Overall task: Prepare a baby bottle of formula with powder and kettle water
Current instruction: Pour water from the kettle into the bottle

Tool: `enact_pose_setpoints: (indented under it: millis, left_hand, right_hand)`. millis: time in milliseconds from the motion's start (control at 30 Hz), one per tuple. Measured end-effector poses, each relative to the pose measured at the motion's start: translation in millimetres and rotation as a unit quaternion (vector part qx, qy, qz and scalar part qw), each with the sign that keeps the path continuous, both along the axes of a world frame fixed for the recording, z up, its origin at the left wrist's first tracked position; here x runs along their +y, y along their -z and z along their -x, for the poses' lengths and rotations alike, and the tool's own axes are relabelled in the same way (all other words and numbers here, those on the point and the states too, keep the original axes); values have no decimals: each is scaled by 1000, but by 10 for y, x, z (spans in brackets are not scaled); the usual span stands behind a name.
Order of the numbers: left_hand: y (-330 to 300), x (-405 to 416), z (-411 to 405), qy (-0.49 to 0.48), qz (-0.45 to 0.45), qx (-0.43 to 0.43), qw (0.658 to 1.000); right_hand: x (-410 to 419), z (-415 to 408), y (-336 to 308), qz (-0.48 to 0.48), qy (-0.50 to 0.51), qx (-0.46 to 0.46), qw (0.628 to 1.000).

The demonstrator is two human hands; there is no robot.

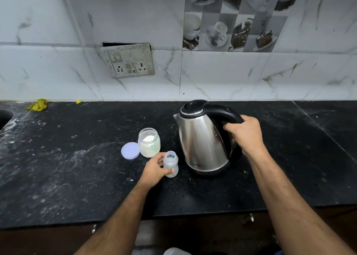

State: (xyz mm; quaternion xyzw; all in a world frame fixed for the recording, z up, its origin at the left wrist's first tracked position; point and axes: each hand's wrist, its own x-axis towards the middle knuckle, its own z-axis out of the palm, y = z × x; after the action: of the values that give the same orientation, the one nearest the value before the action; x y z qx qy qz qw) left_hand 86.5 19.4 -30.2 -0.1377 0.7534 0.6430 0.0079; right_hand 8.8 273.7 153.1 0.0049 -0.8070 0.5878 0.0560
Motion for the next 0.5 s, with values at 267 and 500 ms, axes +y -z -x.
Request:
enact_pose_setpoints:
  millis: [267,500]
  left_hand:
    - [-6,174,161,9,22,-8,1000]
    - [-50,269,344,-14,31,-11,999]
  right_hand:
    - [-295,548,-98,56,25,19,998]
    - [-597,1231,36,51,-5,6,999]
